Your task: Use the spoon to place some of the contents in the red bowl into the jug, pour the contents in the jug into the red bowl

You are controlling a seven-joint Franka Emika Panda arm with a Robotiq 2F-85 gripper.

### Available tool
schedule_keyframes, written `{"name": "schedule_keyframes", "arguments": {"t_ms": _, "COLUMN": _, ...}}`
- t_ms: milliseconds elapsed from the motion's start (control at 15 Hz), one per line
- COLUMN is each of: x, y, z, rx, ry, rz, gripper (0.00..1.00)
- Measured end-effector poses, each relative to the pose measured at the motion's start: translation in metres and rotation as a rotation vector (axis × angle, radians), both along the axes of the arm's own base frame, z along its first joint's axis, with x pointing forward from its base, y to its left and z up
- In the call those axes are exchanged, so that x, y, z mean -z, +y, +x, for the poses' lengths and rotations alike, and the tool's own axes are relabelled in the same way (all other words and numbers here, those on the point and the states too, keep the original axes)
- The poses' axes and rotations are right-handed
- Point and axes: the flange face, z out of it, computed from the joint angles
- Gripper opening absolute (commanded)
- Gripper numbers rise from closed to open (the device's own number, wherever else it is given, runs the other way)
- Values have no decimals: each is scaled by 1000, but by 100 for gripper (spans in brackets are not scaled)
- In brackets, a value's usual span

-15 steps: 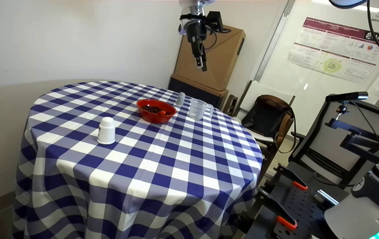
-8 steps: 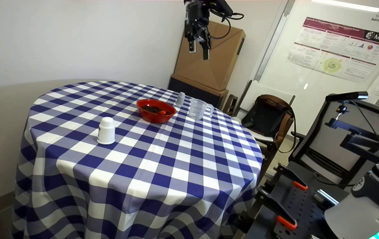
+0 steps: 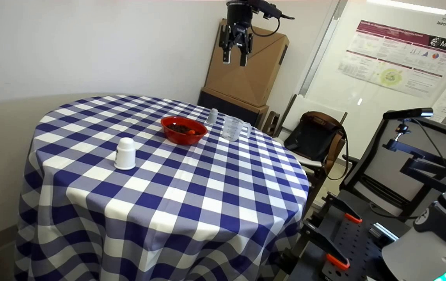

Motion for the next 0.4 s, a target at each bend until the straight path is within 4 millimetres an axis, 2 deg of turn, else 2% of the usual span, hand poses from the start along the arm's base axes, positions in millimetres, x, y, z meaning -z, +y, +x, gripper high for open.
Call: {"name": "schedule_keyframes", "arguments": {"t_ms": 400, "x": -6, "y": 11, "z": -30, "rx": -44, "ry": -68, "rz": -19, "gripper": 100}}
